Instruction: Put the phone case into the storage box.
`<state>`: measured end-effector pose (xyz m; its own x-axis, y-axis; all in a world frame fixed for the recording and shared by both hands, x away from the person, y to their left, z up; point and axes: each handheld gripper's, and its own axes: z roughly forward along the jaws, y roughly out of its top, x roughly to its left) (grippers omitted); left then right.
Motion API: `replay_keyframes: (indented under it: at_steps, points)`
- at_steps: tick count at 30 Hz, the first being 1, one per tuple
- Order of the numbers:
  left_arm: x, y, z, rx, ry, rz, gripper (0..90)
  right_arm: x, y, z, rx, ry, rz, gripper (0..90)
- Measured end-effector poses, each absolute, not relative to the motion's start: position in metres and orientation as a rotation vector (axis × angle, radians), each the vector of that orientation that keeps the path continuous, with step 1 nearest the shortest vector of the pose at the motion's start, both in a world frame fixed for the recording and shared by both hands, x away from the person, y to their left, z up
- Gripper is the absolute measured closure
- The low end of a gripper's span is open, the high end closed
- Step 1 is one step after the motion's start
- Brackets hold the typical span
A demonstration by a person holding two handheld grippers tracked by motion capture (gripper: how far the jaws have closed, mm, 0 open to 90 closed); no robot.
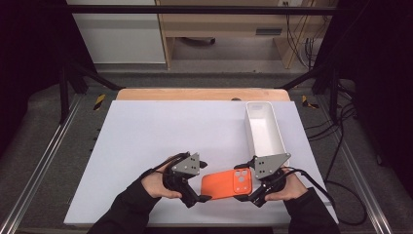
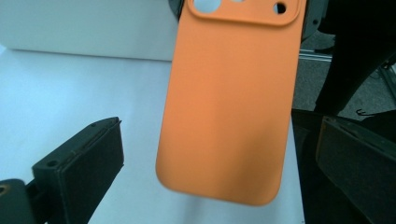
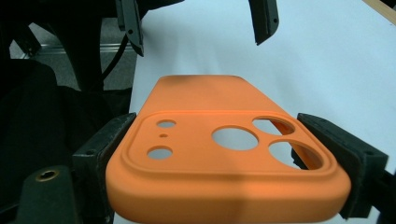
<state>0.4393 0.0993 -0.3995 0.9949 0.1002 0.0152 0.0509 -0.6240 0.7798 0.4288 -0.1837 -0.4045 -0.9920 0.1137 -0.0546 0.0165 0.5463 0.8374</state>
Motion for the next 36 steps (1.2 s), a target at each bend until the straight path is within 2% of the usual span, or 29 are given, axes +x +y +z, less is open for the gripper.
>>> replay_keyframes:
  at_steps: [14, 36]
  points:
    - [0.438, 0.109, -0.413, 2.255, 0.176, 0.104, 0.2, 0.434, -0.194, -0.388, 0.151, 2.724, 1.335, 15.9]
    - [0.437, 0.11, -0.42, 2.269, 0.194, 0.087, 0.0, 0.443, -0.164, -0.358, 0.052, 2.847, 1.073, 15.8]
